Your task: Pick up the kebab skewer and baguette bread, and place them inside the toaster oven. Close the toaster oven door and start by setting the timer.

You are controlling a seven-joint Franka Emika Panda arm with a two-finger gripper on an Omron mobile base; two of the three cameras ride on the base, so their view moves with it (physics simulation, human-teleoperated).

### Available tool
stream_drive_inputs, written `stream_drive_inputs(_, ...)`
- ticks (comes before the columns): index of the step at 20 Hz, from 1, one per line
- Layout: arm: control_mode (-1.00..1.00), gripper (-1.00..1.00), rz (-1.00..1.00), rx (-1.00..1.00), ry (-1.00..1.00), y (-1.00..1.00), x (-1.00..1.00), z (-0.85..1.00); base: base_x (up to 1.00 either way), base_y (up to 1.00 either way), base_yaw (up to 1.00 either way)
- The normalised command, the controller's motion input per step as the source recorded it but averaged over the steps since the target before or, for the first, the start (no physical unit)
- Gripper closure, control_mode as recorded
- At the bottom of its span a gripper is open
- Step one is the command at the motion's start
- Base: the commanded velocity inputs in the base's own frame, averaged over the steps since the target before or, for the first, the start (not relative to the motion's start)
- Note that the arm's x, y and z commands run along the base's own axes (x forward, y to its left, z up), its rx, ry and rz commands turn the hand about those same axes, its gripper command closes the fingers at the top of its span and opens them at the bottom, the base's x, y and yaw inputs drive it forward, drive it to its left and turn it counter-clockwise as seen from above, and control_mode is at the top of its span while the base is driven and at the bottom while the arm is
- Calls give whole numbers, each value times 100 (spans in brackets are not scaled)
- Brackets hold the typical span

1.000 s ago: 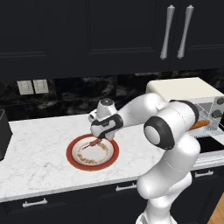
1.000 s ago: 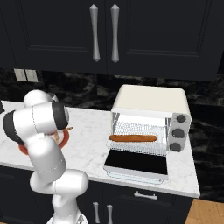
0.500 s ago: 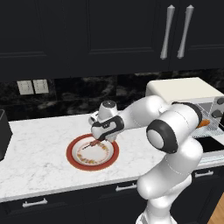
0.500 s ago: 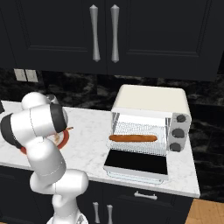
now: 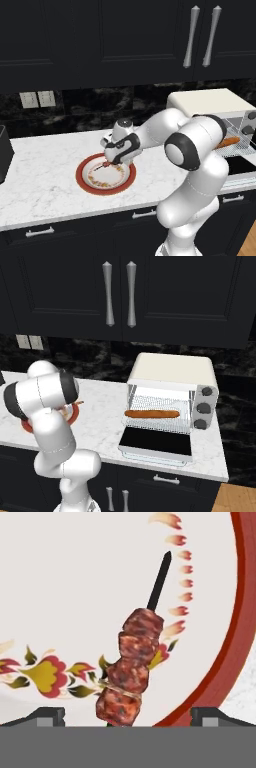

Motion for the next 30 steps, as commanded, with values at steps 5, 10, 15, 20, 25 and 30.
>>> stream_drive_inputs(5,-100,-100,2,0,0,3,0,-23,0,0,0)
stream_drive_inputs(10,-100,-100,2,0,0,12,0,-27,0,0,0)
stream_drive_inputs(15,-100,100,1,0,0,20,0,-24,0,0,0)
stream_drive_inputs(20,-100,100,2,-1,0,2,-12,-40,0,0,0)
stream_drive_inputs(25,-100,100,1,0,-1,0,-44,5,0,0,0)
stream_drive_inputs(30,-100,100,-1,0,-5,-9,-70,68,0,0,0)
